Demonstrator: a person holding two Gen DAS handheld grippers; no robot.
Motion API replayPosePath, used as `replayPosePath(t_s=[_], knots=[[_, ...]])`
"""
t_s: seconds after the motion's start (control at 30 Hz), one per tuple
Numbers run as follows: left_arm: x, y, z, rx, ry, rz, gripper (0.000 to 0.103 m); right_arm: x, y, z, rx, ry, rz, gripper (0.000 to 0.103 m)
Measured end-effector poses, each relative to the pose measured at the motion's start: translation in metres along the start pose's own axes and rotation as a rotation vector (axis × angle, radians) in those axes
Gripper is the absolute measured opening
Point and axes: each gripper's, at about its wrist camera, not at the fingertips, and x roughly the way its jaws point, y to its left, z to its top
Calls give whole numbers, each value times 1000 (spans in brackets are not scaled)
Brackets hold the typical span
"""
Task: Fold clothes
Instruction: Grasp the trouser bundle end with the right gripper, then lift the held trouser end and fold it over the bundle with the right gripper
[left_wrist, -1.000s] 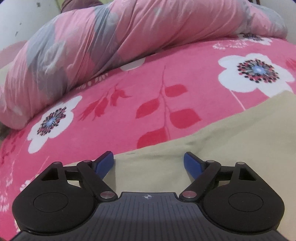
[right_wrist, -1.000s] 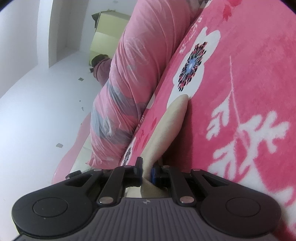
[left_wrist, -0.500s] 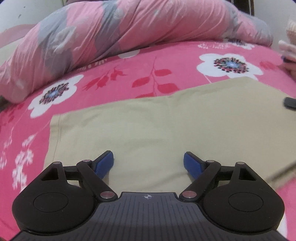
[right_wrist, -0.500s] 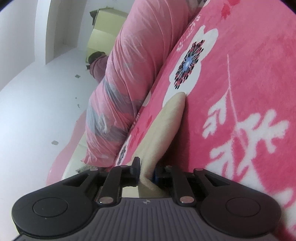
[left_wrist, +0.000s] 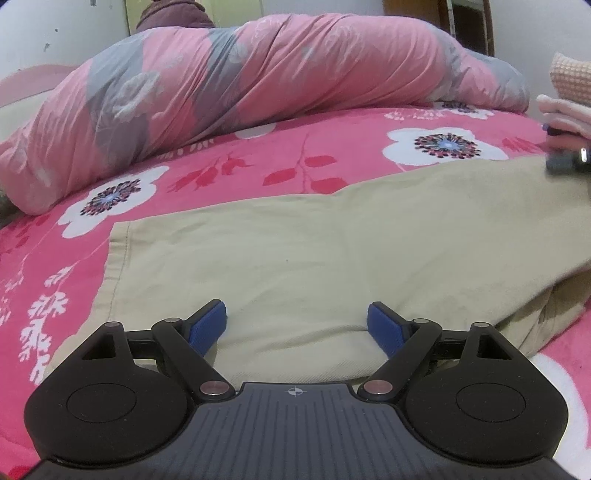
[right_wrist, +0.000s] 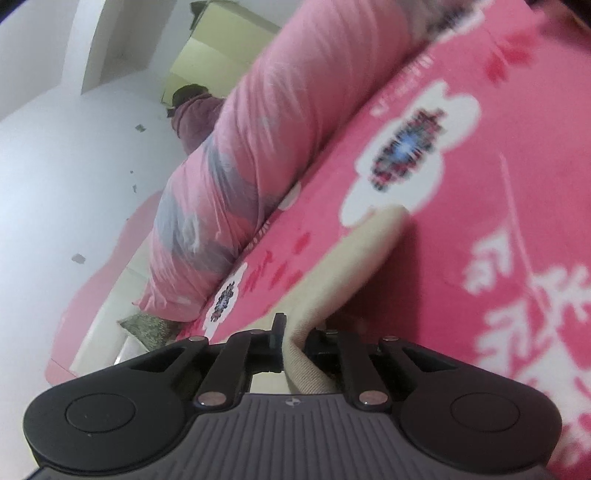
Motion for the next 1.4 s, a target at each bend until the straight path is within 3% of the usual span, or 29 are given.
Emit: replayPosePath(t_s=[0.2,0.5,0.73,0.93,1.03,1.17,1.27,1.4], knots=[[0,6,-6,-31,-20,-30,85,7,93,12,-198,8,-56,7],[0,12,-9,-64,-41,-68,86,49,208,-9,-472,89,-85,7],[-15,31,-10,-119,-65,-109,86,70,241,-23,-518,139,-106,7],[-47,71,-10,-199,-129,-125,86,91,257,-33,-522,180,-104,7],[-50,87,-14,-197,-122,-162,86,105,264,-40,-520,207,-92,7],[-41,106,-26,-244,-97,-223,82,134,272,-57,-525,259,-76,7],[-54,121,-33,-282,-135,-277,82,158,277,-70,-526,306,-71,7],[-75,137,-39,-304,-186,-258,83,190,281,-86,-533,380,-88,7]])
